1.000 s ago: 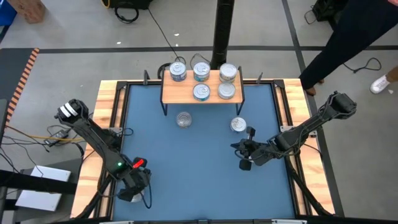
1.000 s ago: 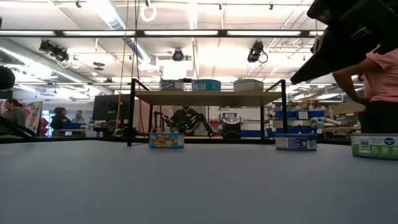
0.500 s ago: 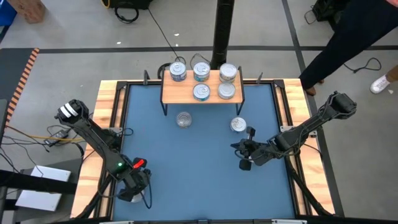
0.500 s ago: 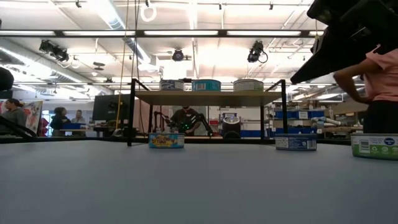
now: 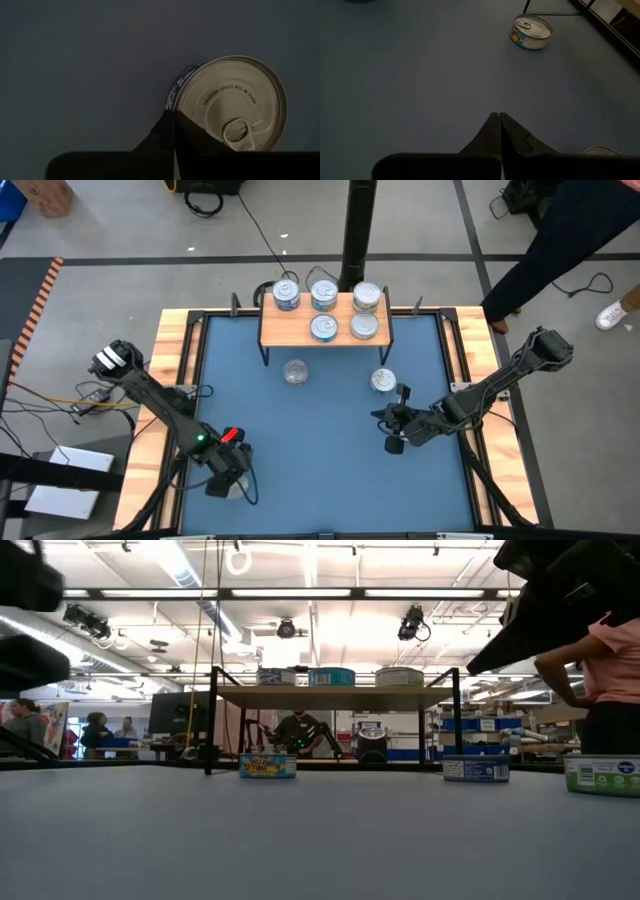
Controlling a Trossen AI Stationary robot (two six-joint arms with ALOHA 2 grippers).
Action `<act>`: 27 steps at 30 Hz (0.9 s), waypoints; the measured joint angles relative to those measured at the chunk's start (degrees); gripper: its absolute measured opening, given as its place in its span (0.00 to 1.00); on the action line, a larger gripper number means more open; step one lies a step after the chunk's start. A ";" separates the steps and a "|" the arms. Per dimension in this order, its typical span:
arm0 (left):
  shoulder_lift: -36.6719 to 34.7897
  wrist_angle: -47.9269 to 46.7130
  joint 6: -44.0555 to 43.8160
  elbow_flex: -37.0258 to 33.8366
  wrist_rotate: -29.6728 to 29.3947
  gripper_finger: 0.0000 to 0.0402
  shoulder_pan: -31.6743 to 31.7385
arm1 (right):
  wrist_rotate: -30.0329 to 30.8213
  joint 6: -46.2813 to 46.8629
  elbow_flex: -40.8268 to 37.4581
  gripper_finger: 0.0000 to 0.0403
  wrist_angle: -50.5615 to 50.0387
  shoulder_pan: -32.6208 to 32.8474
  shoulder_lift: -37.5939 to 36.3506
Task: Stack canned seafood by type on shelf
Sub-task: Put the blue tuna can on the shelf aligned with the other blue tuna can
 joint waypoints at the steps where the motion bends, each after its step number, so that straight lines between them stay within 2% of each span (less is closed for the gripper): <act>1: 0.02 0.52 0.54 0.00 -0.70 0.00 0.72 | -0.01 0.00 0.00 0.00 0.09 0.00 -0.01; 19: 0.07 14.27 24.67 -0.07 -4.13 0.00 18.44 | -0.40 0.00 0.00 0.00 0.63 0.00 0.00; 22: 0.07 12.80 27.15 0.77 -0.73 0.00 18.72 | -1.15 0.00 0.00 0.00 1.12 0.17 0.00; 27: 0.02 4.47 27.66 4.40 3.94 0.00 13.66 | -1.49 0.00 0.00 0.00 1.66 0.98 0.00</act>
